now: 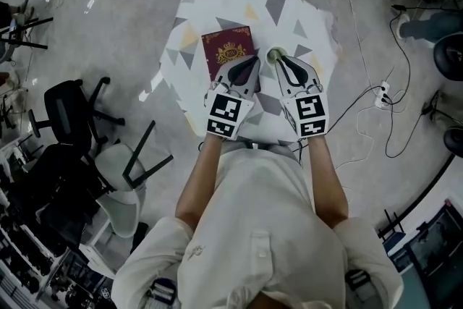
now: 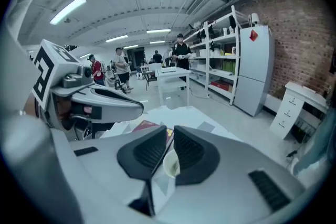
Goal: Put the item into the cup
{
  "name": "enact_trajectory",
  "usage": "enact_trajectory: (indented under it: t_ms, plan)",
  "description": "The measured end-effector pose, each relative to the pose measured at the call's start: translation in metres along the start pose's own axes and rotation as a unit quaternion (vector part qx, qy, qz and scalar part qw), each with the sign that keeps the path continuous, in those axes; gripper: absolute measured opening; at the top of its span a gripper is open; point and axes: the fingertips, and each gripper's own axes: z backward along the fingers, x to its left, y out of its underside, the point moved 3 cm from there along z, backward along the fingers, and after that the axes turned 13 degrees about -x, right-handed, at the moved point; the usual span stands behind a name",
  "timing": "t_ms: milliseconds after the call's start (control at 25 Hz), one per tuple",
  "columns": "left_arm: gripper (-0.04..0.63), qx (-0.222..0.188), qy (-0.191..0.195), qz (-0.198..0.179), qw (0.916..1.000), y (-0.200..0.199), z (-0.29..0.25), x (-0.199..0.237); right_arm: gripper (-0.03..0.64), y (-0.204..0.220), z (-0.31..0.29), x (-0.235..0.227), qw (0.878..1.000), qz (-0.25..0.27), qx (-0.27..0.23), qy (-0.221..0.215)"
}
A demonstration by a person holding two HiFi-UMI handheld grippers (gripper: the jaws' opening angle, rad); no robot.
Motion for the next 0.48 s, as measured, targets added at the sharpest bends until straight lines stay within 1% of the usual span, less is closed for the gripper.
enact_trajectory:
  t_ms: [200,480]
  plan:
    - [0.014,-0.046,-0.004,-0.02,0.9987,-0.039,0.014,-0.005,0.049,-0.049,0.025,0.002,0.997,0.011,-0.072,0.011]
    - [0.014,-0.103,-0.013,-0.052,0.9933,-0.087,0.032,-0.012,0.048,-0.1,0.054,0.002,0.989,0.034,-0.143,0.031]
